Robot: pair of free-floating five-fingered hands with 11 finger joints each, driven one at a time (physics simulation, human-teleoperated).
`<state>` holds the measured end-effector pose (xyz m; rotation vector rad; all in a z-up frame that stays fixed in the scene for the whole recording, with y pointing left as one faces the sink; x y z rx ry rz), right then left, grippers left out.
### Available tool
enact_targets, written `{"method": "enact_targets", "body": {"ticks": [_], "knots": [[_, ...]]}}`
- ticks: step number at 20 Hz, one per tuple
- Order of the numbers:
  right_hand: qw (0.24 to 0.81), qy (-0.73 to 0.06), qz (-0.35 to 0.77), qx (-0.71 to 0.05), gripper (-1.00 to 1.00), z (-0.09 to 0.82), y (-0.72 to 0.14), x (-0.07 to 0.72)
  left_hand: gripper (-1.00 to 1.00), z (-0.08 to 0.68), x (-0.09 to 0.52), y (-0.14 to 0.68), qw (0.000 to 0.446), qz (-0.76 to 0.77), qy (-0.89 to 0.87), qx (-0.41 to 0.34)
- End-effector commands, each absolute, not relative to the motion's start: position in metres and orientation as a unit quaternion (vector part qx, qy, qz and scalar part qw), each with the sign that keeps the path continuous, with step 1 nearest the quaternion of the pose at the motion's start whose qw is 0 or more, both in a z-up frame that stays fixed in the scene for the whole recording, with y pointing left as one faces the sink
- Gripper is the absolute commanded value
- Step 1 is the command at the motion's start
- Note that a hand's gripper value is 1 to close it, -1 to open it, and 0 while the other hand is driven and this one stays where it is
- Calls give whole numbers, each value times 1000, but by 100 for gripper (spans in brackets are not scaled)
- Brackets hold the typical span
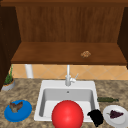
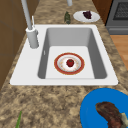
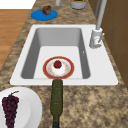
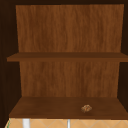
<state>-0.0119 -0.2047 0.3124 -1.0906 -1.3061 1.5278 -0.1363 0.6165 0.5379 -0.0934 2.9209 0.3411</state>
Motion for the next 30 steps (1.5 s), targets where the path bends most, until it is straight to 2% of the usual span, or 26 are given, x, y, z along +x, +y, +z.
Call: {"method": "enact_targets", "body": {"ticks": [1, 4, 8, 30], "knots": [[415, -520, 608, -434, 0, 312, -205, -12, -100, 507, -136, 616, 103, 117, 987, -32], [415, -520, 608, -434, 0, 312, -205, -12, -100, 483, -134, 618, 105, 130, 986, -29], [415, -520, 608, -434, 0, 312, -205, -12, -100, 466, -133, 596, 137, 164, 977, -26], [415, -520, 608, -434, 0, 312, -205, -12, -100, 394, -133, 518, 116, 200, 973, -19]]}}
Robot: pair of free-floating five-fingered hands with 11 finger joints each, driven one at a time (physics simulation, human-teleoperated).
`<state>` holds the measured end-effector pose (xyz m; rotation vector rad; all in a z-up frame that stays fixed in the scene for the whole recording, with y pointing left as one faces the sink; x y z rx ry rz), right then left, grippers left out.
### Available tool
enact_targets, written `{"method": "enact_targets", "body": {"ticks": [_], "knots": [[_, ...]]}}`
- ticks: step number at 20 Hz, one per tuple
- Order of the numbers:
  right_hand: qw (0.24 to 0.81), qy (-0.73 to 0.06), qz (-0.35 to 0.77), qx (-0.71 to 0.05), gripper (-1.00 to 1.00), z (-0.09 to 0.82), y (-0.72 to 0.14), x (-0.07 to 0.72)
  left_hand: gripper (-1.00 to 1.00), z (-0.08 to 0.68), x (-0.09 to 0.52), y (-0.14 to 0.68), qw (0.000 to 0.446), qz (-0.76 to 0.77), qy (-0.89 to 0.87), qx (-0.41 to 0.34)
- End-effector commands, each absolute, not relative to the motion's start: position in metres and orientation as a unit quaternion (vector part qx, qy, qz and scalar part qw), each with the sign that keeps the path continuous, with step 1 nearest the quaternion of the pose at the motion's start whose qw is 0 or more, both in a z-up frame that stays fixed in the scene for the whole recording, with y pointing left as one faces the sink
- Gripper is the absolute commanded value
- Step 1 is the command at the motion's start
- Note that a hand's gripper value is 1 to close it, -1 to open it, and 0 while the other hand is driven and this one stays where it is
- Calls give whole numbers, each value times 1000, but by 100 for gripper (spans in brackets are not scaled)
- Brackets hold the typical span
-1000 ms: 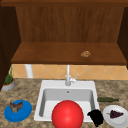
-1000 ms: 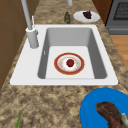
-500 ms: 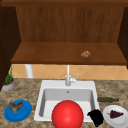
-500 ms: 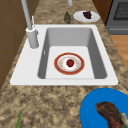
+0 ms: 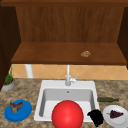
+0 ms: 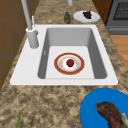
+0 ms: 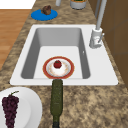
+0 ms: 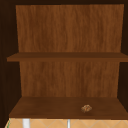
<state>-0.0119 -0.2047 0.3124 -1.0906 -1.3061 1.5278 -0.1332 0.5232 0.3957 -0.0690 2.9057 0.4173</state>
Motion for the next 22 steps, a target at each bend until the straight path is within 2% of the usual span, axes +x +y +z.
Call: {"method": "enact_targets", "body": {"ticks": [1, 22], "knots": [[415, -520, 608, -434, 0, 312, -205, -12, -100, 393, -133, 517, 116, 202, 972, -19], [415, -520, 608, -434, 0, 312, -205, -12, -100, 378, -133, 479, 110, 242, 964, -13]]}}
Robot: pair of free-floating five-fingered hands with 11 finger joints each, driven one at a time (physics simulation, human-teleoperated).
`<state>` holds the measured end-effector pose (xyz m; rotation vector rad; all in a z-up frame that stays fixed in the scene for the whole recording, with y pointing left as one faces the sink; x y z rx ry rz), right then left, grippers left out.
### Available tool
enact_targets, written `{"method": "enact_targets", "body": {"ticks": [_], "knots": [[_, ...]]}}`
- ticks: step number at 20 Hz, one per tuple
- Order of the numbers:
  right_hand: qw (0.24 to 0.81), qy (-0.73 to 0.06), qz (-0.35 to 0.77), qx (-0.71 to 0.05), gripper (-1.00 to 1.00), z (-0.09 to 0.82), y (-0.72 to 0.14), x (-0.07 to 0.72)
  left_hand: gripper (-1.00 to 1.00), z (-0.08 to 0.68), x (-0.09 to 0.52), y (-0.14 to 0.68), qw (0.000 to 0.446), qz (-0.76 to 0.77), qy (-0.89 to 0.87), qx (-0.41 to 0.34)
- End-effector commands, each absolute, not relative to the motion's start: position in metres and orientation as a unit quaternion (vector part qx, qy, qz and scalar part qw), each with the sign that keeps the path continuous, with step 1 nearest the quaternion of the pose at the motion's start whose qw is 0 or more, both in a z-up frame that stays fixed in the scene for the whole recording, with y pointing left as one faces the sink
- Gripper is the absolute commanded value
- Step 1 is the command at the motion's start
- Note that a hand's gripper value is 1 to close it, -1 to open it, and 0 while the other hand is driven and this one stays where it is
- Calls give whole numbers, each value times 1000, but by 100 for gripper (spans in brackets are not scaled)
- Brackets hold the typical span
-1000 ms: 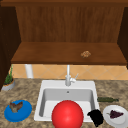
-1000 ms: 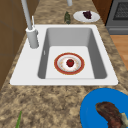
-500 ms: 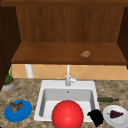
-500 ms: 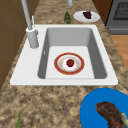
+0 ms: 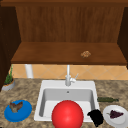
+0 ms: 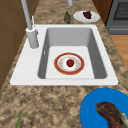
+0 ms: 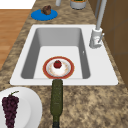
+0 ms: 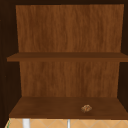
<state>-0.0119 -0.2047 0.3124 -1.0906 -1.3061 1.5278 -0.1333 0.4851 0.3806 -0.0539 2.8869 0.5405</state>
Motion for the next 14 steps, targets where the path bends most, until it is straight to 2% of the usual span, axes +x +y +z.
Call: {"method": "enact_targets", "body": {"ticks": [1, 14], "knots": [[415, -520, 608, -434, 0, 312, -205, -12, -100, 377, -133, 477, 109, 244, 964, -13], [415, -520, 608, -434, 0, 312, -205, -12, -100, 355, -132, 441, 104, 279, 955, -9]]}}
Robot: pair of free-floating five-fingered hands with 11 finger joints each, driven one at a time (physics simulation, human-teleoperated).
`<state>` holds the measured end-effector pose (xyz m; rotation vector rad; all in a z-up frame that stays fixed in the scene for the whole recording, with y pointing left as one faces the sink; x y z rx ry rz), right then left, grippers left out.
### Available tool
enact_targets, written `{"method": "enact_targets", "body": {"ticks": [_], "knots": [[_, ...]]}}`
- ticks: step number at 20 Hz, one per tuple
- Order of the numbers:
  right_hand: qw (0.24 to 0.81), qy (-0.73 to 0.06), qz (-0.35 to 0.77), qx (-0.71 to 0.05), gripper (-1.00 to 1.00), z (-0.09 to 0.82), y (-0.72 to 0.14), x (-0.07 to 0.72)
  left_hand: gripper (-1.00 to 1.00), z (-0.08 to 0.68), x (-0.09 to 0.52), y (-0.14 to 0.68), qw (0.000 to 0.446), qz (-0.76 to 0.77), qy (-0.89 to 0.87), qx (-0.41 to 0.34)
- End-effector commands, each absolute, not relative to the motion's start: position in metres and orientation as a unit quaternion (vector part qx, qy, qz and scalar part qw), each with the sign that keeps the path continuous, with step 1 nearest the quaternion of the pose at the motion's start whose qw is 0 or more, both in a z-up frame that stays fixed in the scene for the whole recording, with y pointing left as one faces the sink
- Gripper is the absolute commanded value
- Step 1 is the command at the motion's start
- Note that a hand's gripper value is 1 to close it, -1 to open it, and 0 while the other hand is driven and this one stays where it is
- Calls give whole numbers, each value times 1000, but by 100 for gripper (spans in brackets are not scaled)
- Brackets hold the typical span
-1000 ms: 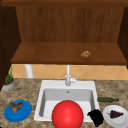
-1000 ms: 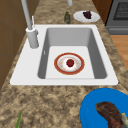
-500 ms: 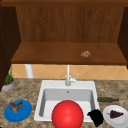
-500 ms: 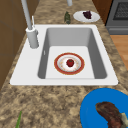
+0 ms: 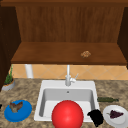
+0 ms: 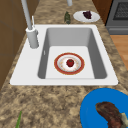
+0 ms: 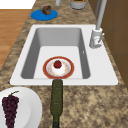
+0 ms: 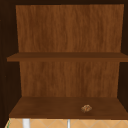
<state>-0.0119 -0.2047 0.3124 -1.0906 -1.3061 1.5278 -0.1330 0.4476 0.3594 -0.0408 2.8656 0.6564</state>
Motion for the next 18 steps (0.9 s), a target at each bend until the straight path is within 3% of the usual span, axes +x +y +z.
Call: {"method": "enact_targets", "body": {"ticks": [1, 18], "knots": [[415, -520, 608, -434, 0, 312, -205, -12, -100, 355, -132, 439, 102, 282, 954, -8], [415, -520, 608, -434, 0, 312, -205, -12, -100, 349, -127, 418, 89, 340, 936, 2]]}}
